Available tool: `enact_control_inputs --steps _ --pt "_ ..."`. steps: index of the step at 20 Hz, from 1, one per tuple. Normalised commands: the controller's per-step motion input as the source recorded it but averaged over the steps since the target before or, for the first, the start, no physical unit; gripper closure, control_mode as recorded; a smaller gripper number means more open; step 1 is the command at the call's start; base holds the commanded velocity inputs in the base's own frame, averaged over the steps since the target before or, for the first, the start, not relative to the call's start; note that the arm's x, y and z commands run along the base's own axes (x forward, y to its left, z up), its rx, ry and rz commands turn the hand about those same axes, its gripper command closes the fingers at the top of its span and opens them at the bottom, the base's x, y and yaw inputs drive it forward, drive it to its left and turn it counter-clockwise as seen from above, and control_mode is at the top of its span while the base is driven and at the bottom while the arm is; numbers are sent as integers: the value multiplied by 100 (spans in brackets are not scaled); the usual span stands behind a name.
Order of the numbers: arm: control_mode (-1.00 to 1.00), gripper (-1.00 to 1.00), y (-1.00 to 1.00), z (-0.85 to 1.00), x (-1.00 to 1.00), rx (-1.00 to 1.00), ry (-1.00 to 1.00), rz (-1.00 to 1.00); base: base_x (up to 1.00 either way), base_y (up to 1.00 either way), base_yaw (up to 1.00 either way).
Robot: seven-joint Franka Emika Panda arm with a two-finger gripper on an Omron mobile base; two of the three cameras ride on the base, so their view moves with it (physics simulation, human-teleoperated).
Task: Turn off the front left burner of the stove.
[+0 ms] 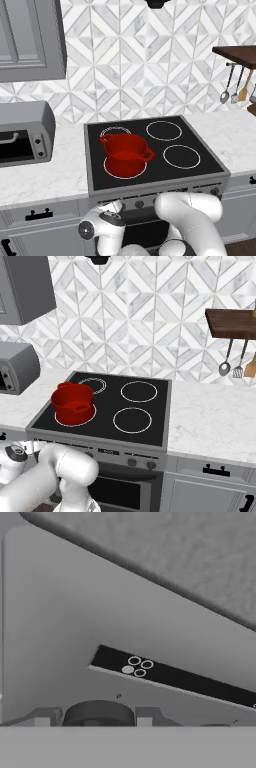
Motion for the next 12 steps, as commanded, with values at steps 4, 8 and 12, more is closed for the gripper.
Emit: enact_control_inputs --steps 4,8,12 --pt "-100 100 -32 3 0 60 7 -25 0 0 0" --pt "-100 100 -26 0 0 60 3 -30 0 0 0" --pt "-100 100 -25 0 0 53 1 -31 0 0 0"
